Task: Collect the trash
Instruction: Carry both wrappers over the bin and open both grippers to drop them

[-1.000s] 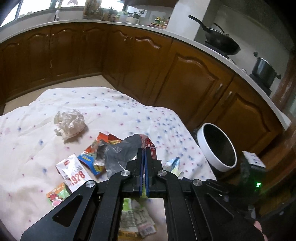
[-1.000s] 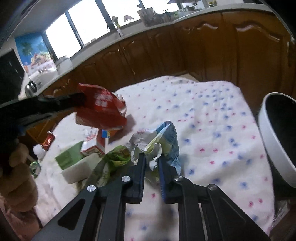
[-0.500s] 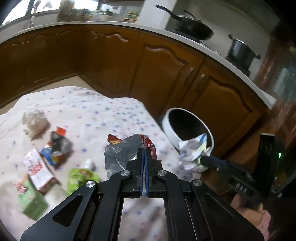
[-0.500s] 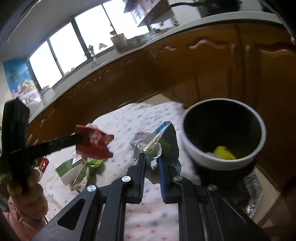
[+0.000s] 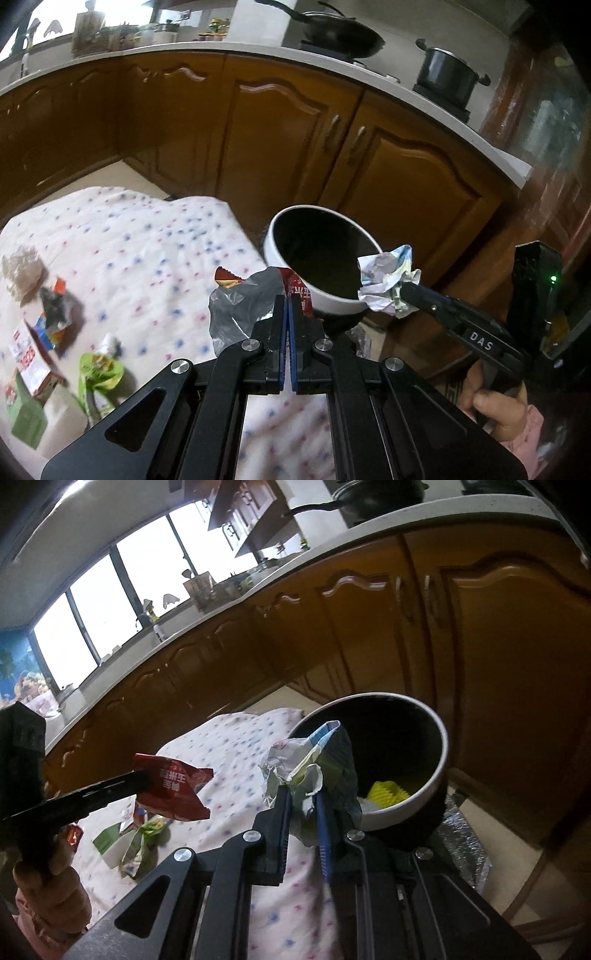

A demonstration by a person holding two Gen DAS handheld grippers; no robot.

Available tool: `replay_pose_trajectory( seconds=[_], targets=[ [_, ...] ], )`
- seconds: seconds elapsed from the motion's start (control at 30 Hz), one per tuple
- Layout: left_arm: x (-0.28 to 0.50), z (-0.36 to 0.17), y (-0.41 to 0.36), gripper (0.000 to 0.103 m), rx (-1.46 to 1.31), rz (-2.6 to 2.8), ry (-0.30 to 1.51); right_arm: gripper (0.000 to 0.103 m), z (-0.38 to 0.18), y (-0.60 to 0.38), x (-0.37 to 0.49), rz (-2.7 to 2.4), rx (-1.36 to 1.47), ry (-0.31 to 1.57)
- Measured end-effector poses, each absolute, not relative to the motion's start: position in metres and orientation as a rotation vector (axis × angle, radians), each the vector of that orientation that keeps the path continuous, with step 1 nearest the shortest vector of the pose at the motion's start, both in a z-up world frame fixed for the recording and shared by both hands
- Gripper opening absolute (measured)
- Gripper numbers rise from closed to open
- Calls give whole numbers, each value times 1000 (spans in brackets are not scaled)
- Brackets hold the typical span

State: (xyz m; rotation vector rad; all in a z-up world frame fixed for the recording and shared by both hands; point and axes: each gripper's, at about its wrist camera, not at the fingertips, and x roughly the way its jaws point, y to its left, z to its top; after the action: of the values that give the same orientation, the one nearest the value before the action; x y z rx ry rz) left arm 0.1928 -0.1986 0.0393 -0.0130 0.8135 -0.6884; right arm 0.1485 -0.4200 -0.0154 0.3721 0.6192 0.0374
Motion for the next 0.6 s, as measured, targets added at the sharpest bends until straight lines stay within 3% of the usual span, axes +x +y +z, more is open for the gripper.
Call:
replay_pose_trajectory(
  seconds=[0.6],
  targets=[
    [242, 41, -276, 1, 4, -757, 832, 14, -23, -471, 176, -39, 375, 649]
  ],
)
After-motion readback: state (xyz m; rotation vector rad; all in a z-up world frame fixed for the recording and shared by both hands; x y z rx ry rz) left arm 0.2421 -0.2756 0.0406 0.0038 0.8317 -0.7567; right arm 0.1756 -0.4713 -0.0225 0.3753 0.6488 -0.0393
